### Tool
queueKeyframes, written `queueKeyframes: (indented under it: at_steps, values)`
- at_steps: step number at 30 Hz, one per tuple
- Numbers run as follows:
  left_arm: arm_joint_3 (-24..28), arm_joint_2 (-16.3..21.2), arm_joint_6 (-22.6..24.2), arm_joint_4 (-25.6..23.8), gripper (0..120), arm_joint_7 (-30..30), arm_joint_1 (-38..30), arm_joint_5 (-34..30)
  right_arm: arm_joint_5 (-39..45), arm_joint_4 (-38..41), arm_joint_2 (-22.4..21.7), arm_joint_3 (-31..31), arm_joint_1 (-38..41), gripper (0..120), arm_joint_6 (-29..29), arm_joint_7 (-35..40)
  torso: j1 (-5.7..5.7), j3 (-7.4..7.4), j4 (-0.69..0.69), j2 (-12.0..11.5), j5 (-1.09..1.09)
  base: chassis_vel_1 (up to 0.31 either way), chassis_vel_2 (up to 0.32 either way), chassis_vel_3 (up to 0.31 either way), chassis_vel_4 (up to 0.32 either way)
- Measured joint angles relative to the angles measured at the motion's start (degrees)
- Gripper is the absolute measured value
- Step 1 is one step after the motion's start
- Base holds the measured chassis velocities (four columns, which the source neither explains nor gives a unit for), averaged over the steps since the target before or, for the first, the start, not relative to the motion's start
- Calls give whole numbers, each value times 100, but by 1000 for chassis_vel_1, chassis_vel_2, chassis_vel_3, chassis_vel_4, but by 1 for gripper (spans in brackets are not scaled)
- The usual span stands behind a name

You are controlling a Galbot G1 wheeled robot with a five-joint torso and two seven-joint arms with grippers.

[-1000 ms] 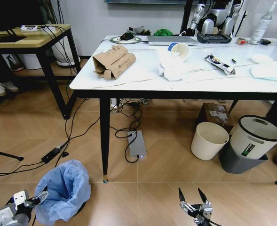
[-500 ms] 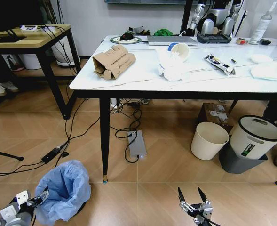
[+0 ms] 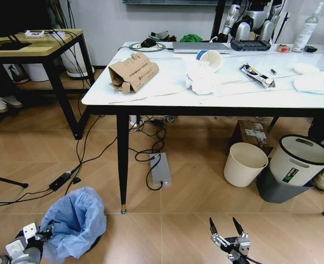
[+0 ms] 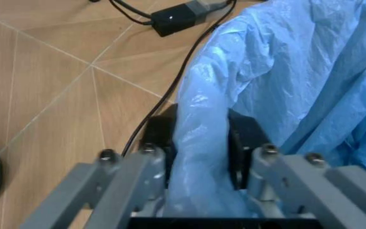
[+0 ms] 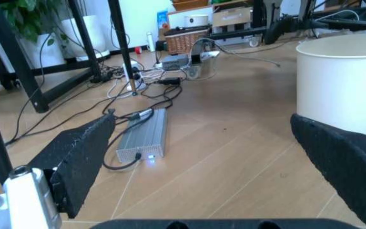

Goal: Pick up the trash bin and place the trash from the table into it.

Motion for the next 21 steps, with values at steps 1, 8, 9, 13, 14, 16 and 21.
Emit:
queueKeyframes:
  at_steps: [1,8,9,13,14,16,21]
  values:
    - [1,-2,0,2,20,1,-2,2,0,-1,0,1,0,100,0,0,0,0,0,0,0,0,0,0,0]
    - [24,-21,-89,35,0,93,-7,84,12,-19,0,8,26,100,-24,7,0,1,0,0,0,0,0,0,0]
    - [30,-26,-142,37,0,116,9,128,13,-23,0,9,27,100,-25,7,0,1,0,1,0,0,0,0,0]
    - [103,-144,-459,-235,0,314,341,148,21,-48,0,46,53,100,-39,10,1,2,-2,0,-10,0,0,0,0]
    - [103,-144,-459,-235,0,314,341,148,21,-48,0,46,53,100,-39,10,1,2,-2,0,-10,0,0,0,0]
    - [132,-221,-629,-458,0,450,566,148,24,-47,-1,61,69,100,-59,10,2,2,-1,0,-15,0,0,0,0]
    - [206,-325,-1170,-1002,0,807,1095,170,25,-20,0,65,90,100,-113,13,1,2,0,0,-5,0,0,0,0]
